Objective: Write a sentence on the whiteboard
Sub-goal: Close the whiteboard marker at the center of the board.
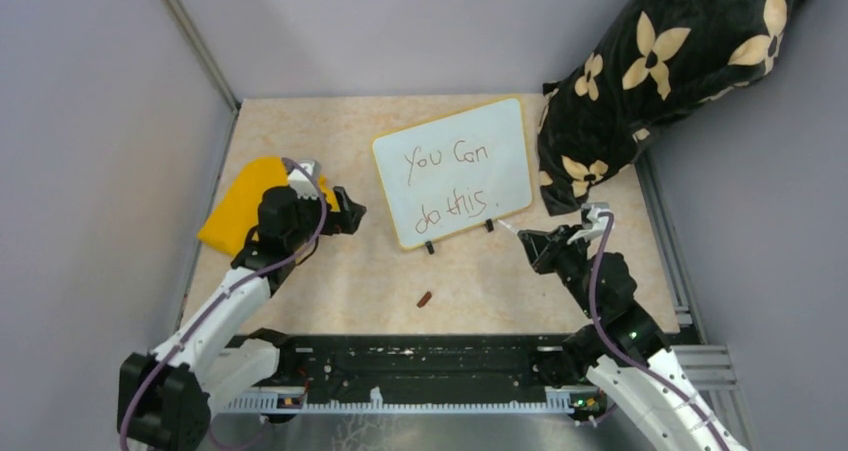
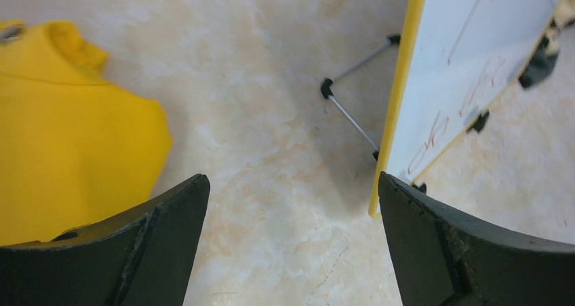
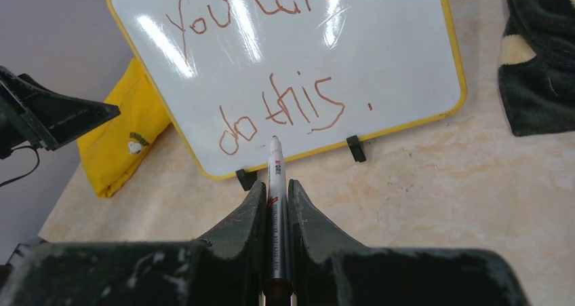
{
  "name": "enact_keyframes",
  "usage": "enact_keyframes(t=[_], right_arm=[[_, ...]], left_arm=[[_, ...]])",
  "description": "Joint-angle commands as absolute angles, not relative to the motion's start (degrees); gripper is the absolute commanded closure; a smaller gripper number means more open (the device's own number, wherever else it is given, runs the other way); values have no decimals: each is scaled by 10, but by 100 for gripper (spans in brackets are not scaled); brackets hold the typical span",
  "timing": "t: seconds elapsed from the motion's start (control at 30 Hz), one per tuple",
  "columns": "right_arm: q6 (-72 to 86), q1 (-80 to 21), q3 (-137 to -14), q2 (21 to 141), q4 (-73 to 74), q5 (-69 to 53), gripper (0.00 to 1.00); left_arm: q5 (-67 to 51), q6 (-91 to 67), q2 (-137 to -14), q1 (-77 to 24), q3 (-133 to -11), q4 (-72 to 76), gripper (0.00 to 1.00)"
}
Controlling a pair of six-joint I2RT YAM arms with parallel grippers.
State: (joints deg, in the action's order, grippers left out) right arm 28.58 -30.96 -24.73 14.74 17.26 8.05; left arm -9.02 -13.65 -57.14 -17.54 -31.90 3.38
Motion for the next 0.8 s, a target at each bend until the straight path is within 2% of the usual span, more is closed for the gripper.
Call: enact_keyframes(t=[0.0,0.13,0.3,0.43,0.53,0.6,0.67,0.77], right_arm=[[278,-309,-286,133,177,79,100],[276,-310,-298,137,189,89,100],[279,-309,-315,147,209,99,100],[292,-309,-318,146,230,101,100],[303,-310,-316,146,239,101,100],[302,-309,-313,149,242,99,100],[297,-310,-310,154,241,98,100],[284,-309,-307,169,234,91,100]], left_arm=[[75,-233,-495,-176,-303,-46,1],[175,-330,-435,-177,-290,-67,1],[128,-325,-422,-183,-306,-71,1],[-78,-189,-438,-183,-361,-99,1],[-141,-201,-409,-187,-353,-63,1],[-181,-220,-377,-191,-297,22,1],[-271,-213,-359,-191,-270,77,1],[-357,-212,-385,-194,-273,89,1]])
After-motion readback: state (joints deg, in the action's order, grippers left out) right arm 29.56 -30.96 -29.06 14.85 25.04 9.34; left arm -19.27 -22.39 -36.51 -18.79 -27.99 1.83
